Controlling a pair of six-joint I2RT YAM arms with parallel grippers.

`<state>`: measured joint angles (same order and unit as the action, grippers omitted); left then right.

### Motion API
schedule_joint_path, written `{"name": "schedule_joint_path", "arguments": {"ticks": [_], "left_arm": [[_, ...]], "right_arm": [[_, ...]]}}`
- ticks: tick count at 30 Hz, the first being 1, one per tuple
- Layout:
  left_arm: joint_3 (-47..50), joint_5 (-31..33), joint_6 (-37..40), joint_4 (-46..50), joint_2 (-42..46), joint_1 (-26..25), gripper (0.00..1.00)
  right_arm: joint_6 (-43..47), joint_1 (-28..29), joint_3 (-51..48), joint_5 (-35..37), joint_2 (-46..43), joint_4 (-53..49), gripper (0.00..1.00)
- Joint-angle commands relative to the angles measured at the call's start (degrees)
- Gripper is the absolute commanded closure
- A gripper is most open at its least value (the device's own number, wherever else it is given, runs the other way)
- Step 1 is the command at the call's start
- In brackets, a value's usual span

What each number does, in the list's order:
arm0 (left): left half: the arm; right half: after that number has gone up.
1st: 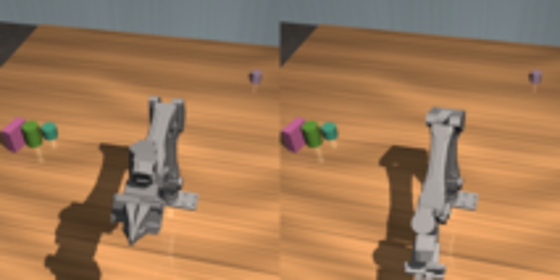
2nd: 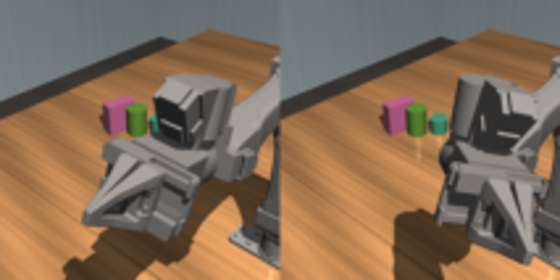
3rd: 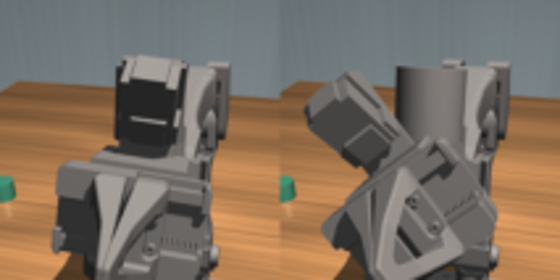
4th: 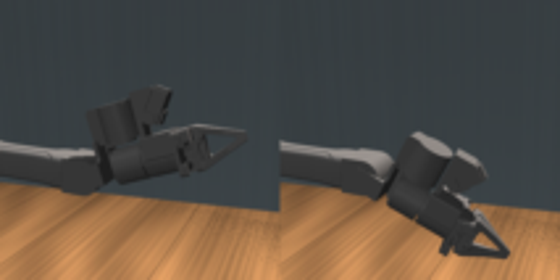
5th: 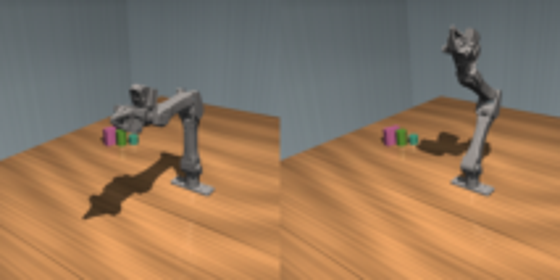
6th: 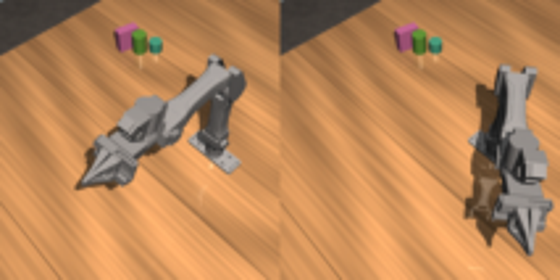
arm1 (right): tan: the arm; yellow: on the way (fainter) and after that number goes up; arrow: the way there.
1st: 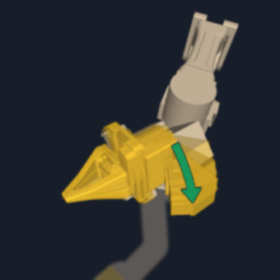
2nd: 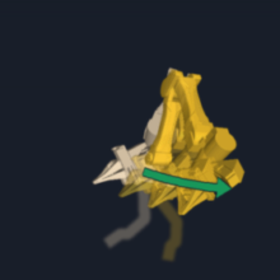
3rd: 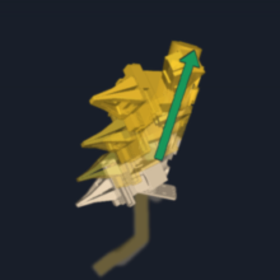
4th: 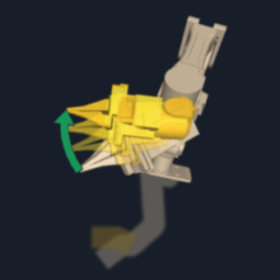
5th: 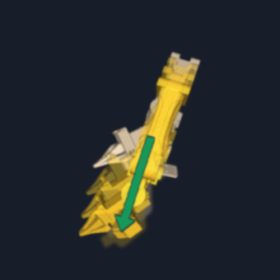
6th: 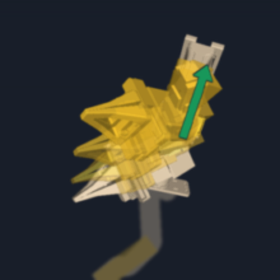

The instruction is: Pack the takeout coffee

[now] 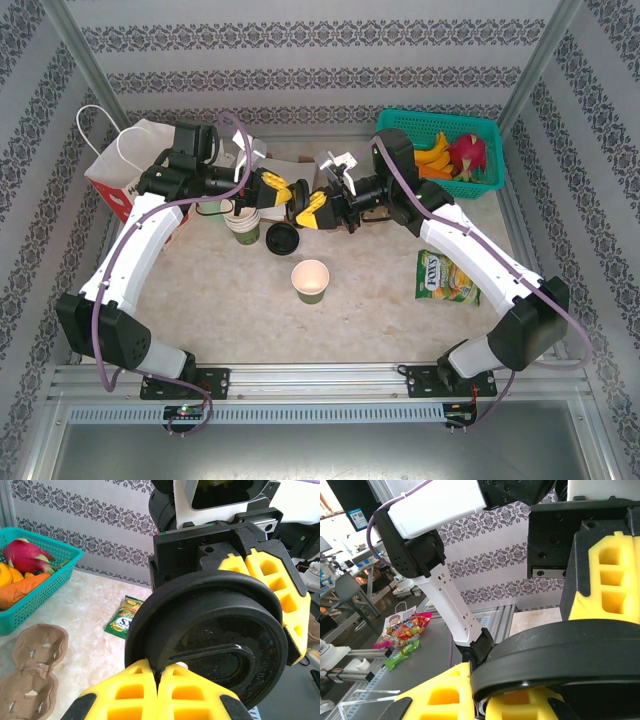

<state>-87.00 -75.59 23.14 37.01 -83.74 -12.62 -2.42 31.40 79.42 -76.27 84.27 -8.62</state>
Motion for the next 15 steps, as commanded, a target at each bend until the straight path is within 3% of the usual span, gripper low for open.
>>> {"name": "schedule_joint_path", "arguments": {"ticks": [1, 8, 13, 14, 15], "left_arm": [[0.84, 1.13, -2.07, -3.04, 0.37, 0.44, 1.00], [5.40, 12.54, -11.49, -13.83, 1.83, 0.45, 1.00], [7.15, 19.62, -15.91, -16.01, 1.76, 0.41, 1.00], [7.52, 21.49, -16.83, -15.93, 1.89, 0.43, 1.00], [7.76, 23.08, -17.63, -15.70, 2.02, 0.47, 1.00]], "right_arm": [[2.42, 0.25, 0.45, 1.18, -0.13, 0.23, 1.00], [1.83, -0.88, -1.73, 11.32, -1.91, -0.15, 0.68], [-0.28, -1.55, -5.56, 30.04, -4.75, 0.90, 0.37], [-1.45, -1.53, -6.52, 34.64, -5.54, 1.32, 0.13], [-2.33, -1.51, -7.31, 38.46, -6.13, 1.76, 0.02]]}}
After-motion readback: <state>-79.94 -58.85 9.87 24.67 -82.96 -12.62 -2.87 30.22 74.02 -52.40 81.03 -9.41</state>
